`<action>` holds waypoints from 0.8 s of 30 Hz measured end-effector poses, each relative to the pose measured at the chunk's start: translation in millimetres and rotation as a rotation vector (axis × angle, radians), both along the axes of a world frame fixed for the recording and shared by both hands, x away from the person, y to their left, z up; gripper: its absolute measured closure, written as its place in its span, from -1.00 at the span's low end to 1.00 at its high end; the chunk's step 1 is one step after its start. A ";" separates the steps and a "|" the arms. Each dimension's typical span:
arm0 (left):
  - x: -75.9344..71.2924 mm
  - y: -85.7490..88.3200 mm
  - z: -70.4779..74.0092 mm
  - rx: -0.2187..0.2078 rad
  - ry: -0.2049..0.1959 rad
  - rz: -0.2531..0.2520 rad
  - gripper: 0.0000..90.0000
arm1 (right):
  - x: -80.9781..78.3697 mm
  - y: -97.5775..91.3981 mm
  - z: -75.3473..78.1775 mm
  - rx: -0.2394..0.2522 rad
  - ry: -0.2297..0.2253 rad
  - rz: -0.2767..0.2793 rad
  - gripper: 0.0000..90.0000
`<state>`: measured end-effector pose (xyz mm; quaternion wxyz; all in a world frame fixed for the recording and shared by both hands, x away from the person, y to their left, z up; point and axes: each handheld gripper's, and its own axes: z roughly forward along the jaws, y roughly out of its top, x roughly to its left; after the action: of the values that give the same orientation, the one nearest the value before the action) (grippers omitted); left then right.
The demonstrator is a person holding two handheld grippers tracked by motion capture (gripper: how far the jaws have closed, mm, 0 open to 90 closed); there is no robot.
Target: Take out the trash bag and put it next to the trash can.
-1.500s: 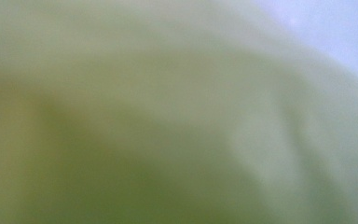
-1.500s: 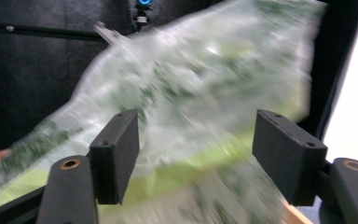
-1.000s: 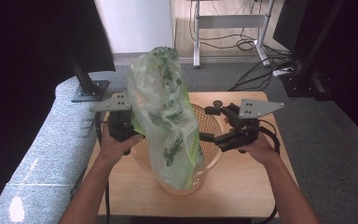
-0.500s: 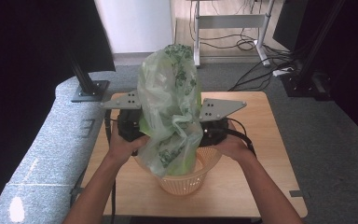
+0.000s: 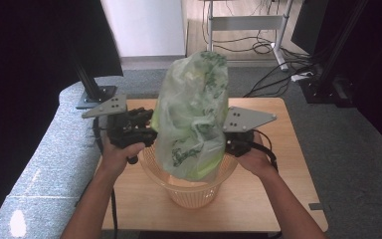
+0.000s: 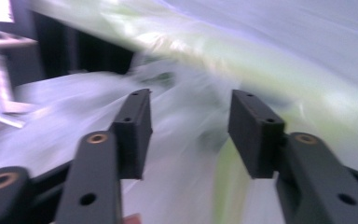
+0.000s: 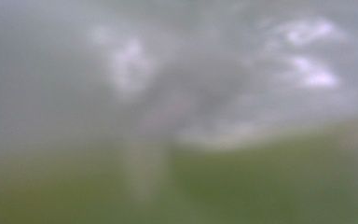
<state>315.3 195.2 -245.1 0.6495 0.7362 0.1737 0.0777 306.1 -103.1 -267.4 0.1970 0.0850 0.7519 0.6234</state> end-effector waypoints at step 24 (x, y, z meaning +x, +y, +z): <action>3.6 35.4 -29.5 0.108 -0.004 0.170 -0.04 | -39.1 -99.0 77.1 0.090 -0.096 -0.126 0.97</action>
<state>318.8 230.6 -274.5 0.6002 0.7527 0.2298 0.1432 267.1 -202.1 -190.3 0.2677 0.1108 0.7061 0.6461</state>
